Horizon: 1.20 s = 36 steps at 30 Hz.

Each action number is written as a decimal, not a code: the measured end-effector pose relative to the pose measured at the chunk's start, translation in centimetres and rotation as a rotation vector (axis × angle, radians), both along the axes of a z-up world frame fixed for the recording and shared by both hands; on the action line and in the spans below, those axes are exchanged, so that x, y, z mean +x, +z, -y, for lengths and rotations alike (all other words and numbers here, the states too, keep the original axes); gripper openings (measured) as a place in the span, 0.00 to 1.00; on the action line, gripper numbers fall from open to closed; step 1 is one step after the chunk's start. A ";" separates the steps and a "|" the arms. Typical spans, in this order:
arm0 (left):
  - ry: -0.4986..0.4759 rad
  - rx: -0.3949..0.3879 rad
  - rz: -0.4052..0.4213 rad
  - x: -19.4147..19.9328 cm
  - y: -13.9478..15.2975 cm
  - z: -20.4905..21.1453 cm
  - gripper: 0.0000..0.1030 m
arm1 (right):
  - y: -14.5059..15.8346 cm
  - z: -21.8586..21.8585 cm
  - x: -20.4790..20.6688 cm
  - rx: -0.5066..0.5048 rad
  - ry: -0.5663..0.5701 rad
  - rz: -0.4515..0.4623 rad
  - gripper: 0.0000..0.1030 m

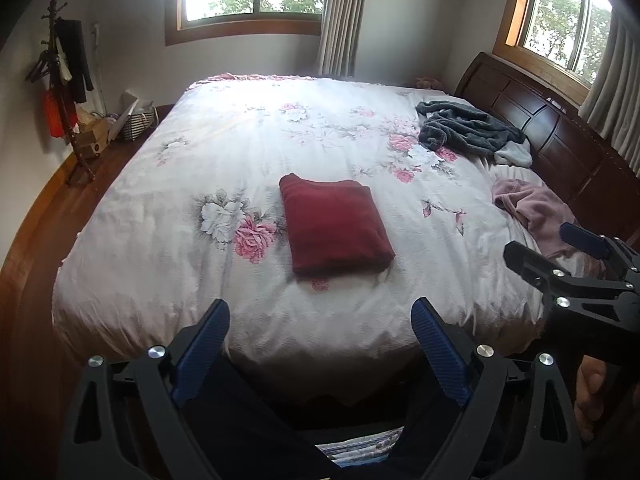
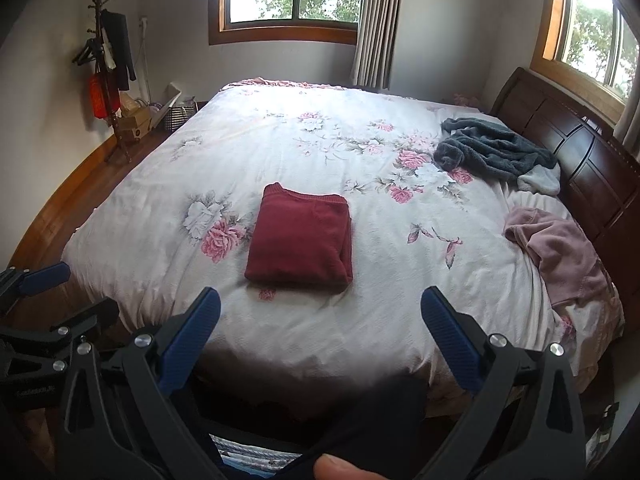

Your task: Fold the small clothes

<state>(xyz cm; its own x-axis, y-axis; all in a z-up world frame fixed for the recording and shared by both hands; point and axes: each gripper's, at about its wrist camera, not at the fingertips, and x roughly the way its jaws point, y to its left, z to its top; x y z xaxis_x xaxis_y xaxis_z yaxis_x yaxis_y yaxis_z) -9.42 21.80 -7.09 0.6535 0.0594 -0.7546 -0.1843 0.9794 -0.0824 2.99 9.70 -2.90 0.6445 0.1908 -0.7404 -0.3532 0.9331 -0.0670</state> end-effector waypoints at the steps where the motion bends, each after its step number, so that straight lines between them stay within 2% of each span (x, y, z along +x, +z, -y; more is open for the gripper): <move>1: -0.001 -0.003 -0.001 0.1 -0.1 -0.1 0.90 | 0.0 0.0 0.1 0.002 0.001 -0.001 0.97; 36: -0.010 -0.012 0.023 1.0 0.9 -0.3 0.90 | 0.8 -0.1 1.5 0.036 0.000 0.005 0.97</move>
